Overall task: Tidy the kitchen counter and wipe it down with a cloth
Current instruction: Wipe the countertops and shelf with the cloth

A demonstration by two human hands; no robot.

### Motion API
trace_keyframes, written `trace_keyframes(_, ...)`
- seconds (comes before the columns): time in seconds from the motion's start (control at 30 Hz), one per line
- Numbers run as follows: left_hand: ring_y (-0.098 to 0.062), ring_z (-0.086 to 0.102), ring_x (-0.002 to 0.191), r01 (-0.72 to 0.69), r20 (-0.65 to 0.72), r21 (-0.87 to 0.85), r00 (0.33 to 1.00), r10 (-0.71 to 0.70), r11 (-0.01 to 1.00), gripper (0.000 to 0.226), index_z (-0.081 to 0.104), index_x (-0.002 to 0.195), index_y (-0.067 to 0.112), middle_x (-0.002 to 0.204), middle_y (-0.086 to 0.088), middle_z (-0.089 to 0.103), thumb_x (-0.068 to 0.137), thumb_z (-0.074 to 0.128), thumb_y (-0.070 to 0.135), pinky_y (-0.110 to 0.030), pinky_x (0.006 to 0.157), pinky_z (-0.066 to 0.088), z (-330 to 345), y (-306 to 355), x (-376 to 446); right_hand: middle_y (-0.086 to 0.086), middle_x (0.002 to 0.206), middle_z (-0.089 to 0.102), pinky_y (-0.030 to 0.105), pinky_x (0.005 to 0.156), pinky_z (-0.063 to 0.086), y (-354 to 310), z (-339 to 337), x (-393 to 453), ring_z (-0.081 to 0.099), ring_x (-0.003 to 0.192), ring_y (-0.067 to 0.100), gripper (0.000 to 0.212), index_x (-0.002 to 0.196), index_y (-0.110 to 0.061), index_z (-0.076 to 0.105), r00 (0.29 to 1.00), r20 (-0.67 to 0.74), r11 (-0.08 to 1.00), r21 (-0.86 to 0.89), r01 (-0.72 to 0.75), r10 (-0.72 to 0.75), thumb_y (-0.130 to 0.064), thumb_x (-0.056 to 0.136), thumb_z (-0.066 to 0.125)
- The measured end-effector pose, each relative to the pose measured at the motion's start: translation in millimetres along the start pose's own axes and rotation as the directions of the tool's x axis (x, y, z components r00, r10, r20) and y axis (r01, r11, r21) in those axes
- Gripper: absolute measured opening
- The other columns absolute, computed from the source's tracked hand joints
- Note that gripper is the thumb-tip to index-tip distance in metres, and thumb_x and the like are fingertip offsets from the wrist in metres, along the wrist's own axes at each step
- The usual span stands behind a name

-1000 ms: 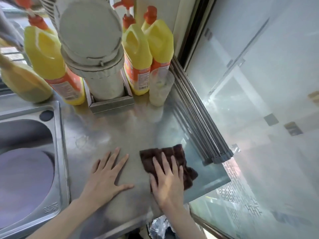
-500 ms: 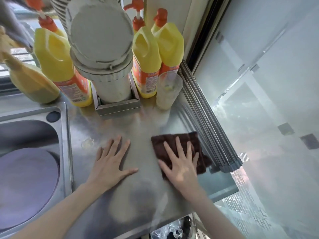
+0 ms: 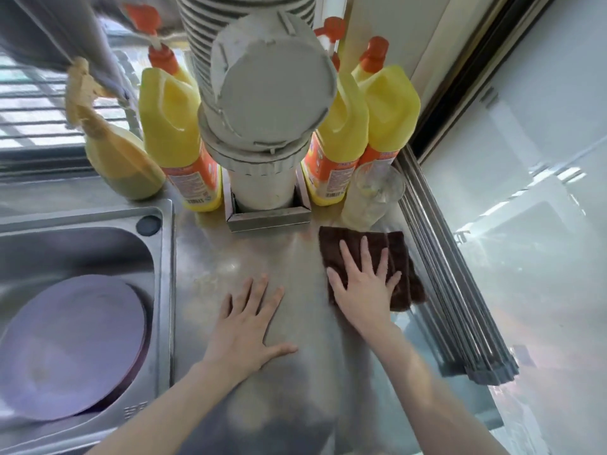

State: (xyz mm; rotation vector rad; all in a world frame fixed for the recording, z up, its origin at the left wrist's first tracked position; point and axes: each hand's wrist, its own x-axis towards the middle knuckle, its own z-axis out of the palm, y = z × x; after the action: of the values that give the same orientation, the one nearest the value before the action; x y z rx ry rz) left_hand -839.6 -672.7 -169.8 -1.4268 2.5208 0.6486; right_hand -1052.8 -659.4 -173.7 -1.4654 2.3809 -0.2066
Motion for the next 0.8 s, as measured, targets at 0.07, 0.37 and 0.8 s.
trace_keyframes(0.07,-0.02,-0.026,0.134,-0.002,0.011,-0.017,1.0,0.003,1.0,0.092,-0.02,0.135,0.036,0.144,0.006,-0.027,0.066,0.018,0.083,-0.038,0.113,-0.01,-3,-2,-4,0.001,0.159,0.007,0.067,0.109,0.001,-32,13,-4,-0.004,0.143,0.039,0.056,0.145,-0.038,0.018,0.999,-0.033,0.999,0.037,-0.039,0.04,-0.051,0.093,0.035)
trace_keyframes(0.37,-0.033,0.051,0.121,0.43,-0.205,-0.151,0.867,-0.454,0.89,0.056,0.041,0.134,0.018,0.14,-0.011,0.048,0.087,0.049,0.048,-0.047,0.099,0.038,-21,-101,-83,-0.004,0.159,0.007,0.06,0.112,0.01,-53,9,-6,0.002,0.145,0.034,0.054,0.145,-0.041,0.015,0.984,0.098,0.983,-0.094,0.158,-0.149,-0.053,0.094,0.027)
trace_keyframes(0.8,-0.008,0.057,0.098,0.458,0.104,-0.625,0.851,-0.514,0.632,0.059,0.025,0.136,0.05,0.108,0.008,0.063,0.084,0.052,0.051,-0.039,0.094,0.046,-23,-113,-88,-0.009,0.158,0.001,0.061,0.112,0.004,-121,39,-54,-0.003,0.145,0.032,0.056,0.142,-0.047,0.013,0.792,0.349,0.818,-0.108,0.566,-0.502,-0.059,0.088,0.019)
